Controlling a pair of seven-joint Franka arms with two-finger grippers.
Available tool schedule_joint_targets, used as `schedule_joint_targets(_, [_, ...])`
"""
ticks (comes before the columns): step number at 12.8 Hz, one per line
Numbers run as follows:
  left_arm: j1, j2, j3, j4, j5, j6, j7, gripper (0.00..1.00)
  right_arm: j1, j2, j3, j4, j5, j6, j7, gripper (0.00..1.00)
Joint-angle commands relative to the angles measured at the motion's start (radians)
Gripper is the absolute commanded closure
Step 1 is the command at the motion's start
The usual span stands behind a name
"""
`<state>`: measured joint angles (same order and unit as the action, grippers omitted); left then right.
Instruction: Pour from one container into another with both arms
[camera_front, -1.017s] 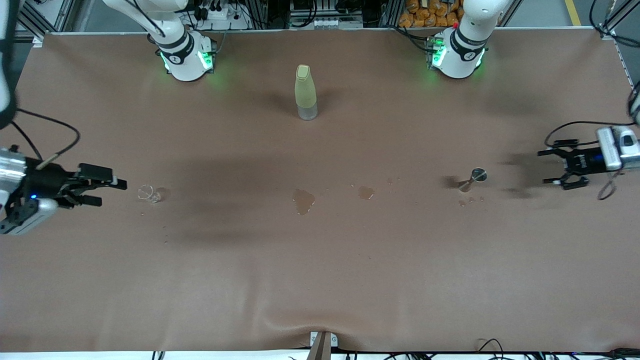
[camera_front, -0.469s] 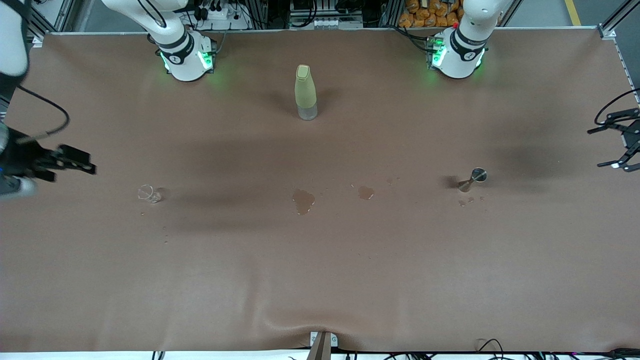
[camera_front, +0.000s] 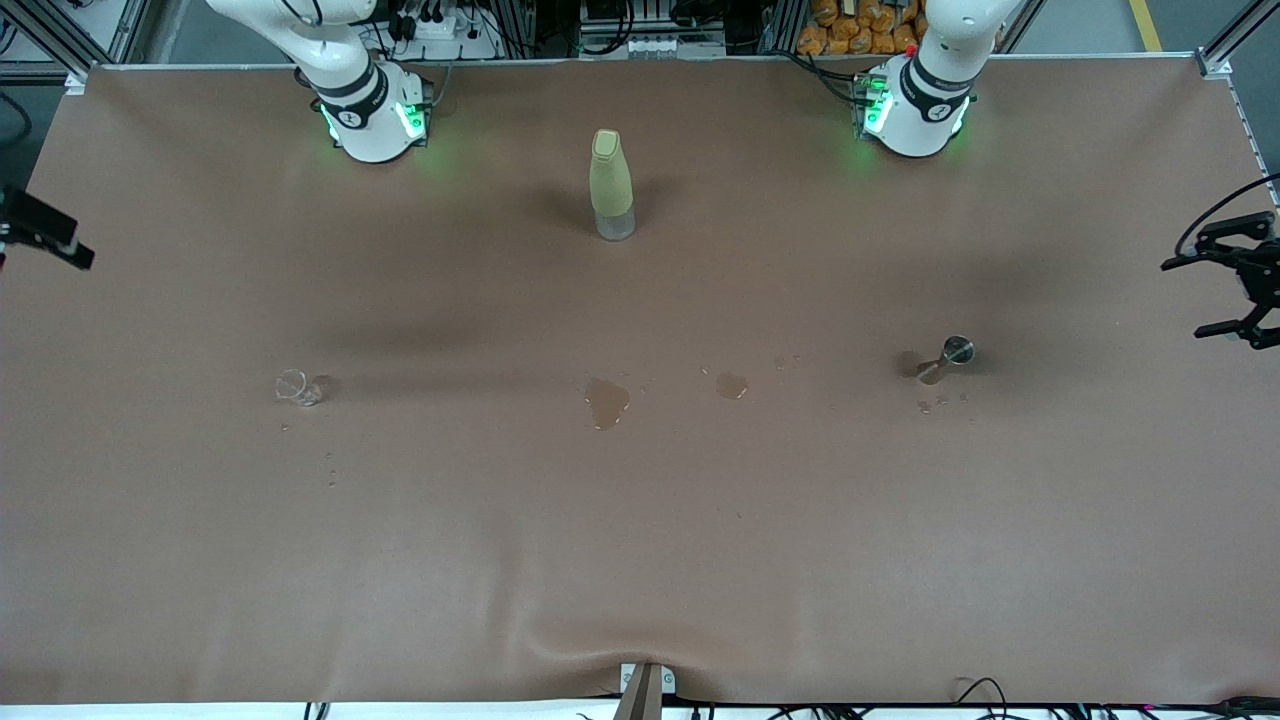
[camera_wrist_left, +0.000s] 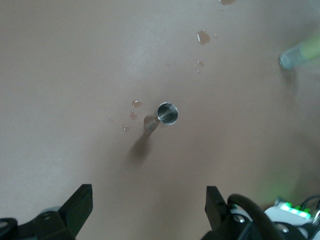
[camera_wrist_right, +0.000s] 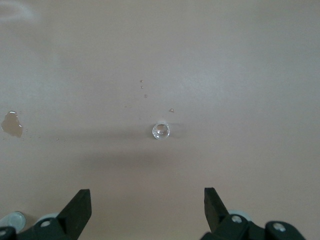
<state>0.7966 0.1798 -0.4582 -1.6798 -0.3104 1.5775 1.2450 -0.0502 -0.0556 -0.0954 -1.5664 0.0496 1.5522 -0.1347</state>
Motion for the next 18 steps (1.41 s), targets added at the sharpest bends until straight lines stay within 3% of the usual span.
schedule_joint_targets(1, [0.009,-0.025,-0.049,0.002,0.031,-0.005,-0.279,0.00,-0.025,-0.040,0.011,-0.066,-0.031,0.023,-0.003,0.00])
schedule_joint_targets(4, [0.009,-0.046,-0.167,0.003,0.149,-0.014,-0.509,0.00,-0.013,-0.032,0.013,-0.064,-0.031,0.002,-0.003,0.00])
schedule_joint_targets(9, [0.007,-0.037,-0.342,0.020,0.315,0.004,-1.144,0.00,-0.005,-0.021,0.013,-0.064,-0.027,-0.006,-0.014,0.00])
schedule_joint_targets(13, [0.004,-0.030,-0.361,0.022,0.333,0.073,-1.335,0.00,-0.011,-0.020,0.011,-0.064,-0.028,-0.011,-0.017,0.00])
schedule_joint_targets(18, [-0.003,0.024,-0.361,0.017,0.332,0.147,-1.351,0.00,-0.011,-0.018,0.011,-0.064,-0.028,-0.027,-0.017,0.00])
